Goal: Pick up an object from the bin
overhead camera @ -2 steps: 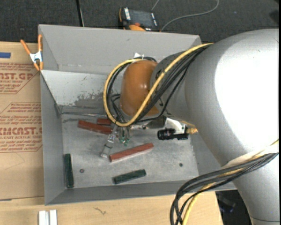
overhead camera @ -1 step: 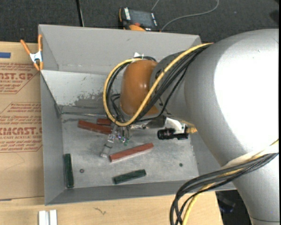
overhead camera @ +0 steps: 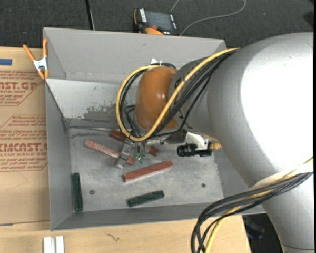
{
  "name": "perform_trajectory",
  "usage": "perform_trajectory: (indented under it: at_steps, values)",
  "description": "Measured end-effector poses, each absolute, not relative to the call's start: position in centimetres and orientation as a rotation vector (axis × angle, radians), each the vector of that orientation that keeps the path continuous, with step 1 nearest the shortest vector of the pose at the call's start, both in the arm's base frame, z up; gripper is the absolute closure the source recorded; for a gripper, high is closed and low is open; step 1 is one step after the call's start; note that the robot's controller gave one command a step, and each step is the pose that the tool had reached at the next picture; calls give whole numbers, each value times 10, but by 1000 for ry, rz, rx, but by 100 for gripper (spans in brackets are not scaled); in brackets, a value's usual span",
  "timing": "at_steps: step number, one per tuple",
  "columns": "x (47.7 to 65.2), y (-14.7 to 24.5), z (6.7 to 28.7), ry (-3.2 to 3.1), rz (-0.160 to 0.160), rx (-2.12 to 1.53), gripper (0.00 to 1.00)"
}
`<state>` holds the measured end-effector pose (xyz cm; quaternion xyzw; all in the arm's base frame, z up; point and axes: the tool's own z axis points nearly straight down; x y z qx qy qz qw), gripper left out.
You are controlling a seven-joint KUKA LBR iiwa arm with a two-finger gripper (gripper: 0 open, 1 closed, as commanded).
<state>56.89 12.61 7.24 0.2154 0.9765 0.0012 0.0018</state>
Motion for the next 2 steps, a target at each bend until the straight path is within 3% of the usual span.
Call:
perform_trajectory:
  at_steps: [1,2]
  values:
    - [571,127,178,3061,7,674,100]
    - [571,128,183,3067,3,674,100]
